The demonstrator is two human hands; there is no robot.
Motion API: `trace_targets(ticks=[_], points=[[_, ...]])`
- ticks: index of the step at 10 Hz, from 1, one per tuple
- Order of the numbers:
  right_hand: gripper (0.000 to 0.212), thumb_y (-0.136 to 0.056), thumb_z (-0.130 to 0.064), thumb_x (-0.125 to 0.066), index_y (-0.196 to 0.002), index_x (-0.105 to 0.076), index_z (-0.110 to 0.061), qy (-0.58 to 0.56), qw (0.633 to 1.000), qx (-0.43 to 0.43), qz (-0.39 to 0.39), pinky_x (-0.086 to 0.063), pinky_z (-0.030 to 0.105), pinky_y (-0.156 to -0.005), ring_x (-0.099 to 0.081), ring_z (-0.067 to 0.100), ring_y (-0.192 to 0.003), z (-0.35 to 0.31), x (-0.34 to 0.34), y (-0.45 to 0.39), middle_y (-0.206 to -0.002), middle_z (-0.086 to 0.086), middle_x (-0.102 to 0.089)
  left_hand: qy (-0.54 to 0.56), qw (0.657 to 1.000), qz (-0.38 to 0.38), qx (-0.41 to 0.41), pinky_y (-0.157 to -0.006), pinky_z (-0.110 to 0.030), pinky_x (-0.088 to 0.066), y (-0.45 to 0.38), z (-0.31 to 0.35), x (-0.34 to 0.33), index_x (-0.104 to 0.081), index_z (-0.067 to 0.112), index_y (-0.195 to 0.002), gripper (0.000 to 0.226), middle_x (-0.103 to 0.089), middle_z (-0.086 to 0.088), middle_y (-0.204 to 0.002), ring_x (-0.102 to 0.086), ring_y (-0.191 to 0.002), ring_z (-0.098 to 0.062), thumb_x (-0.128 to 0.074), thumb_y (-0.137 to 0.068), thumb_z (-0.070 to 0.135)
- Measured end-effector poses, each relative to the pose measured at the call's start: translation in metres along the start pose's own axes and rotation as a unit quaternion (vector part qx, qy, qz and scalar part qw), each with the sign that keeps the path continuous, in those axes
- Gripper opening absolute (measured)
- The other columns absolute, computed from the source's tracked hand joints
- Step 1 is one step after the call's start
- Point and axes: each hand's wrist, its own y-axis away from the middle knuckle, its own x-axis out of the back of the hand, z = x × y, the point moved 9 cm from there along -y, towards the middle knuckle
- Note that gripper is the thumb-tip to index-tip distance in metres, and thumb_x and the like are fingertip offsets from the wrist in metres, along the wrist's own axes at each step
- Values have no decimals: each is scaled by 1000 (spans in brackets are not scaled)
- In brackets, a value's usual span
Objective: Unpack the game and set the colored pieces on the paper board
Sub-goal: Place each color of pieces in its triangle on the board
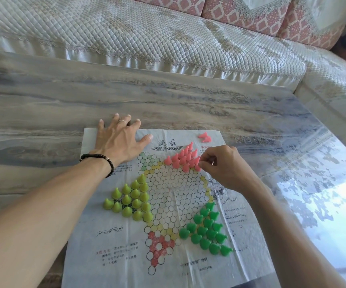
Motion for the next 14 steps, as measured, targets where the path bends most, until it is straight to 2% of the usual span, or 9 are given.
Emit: trace_targets(ticks=[2,3,4,5,7,8,10,12,14], points=[[13,-88,-13,-61,-94,-72,-14,0,997,-10,78,-46,11,-66,-60,0,-70,17,23,-12,-83,-9,-68,-2,1000,0,0,-115,-59,-10,0,0,0,-34,29,-146,73,-24,-3,-158,-12,-147,-27,-26,-88,73],[23,-86,-11,-62,-108,-67,-14,35,991,-34,127,-51,26,-76,-62,14,-83,30,26,-28,-106,0,-64,-2,1000,2,0,-115,-59,-10,0,0,0,-35,29,-146,74,-24,-3,-158,-12,-147,-27,-25,-88,73],[30,-85,-7,-63,-113,-63,-19,105,985,5,134,-52,33,-67,-61,18,-89,26,17,-39,-115,1,-55,-6,1000,3,1,-115,-59,-10,0,-1,0,-34,29,-146,73,-24,-3,-158,-12,-147,-26,-25,-88,73],[26,-89,-11,-62,-114,-67,-18,151,981,45,114,-52,38,-66,-60,23,-95,16,7,-46,-111,1,-59,-9,1000,1,1,-115,-59,-10,1,0,-1,-33,29,-146,74,-24,-3,-158,-12,-147,-26,-25,-88,73],[26,-92,-16,-56,-116,-66,-12,156,984,6,89,-54,45,-72,-63,30,-88,24,7,-44,-108,6,-60,-7,1000,-3,3,-115,-60,-10,1,1,2,-34,28,-147,73,-24,-3,-158,-12,-147,-27,-25,-89,73],[24,-91,-16,-56,-110,-68,-9,145,987,2,65,-55,43,-73,-64,27,-85,28,4,-34,-106,8,-62,-5,1000,-4,4,-115,-60,-10,1,1,2,-34,28,-146,73,-24,-3,-158,-12,-147,-27,-26,-89,73],[13,-84,-8,-63,-93,-71,-11,10,998,-14,67,-53,16,-69,-62,3,-71,24,12,-5,-81,-6,-67,0,1000,-3,1,-115,-61,-10,0,2,0,-34,28,-146,76,-25,-4,-158,-12,-147,-27,-25,-88,74],[3,-81,-18,-70,-80,-68,-19,-44,996,-25,79,-50,10,-64,-61,-4,-66,25,8,24,-71,-13,-65,6,1000,-2,3,-115,-61,-10,0,0,0,-36,28,-146,76,-25,-4,-158,-13,-147,-27,-25,-87,75],[7,-79,-24,-75,-82,-71,-19,-20,995,-23,93,-43,9,-58,-56,-3,-62,23,14,33,-70,-15,-61,3,1000,-1,3,-115,-61,-10,0,0,0,-35,28,-146,76,-25,-4,-158,-13,-147,-27,-25,-87,75]])
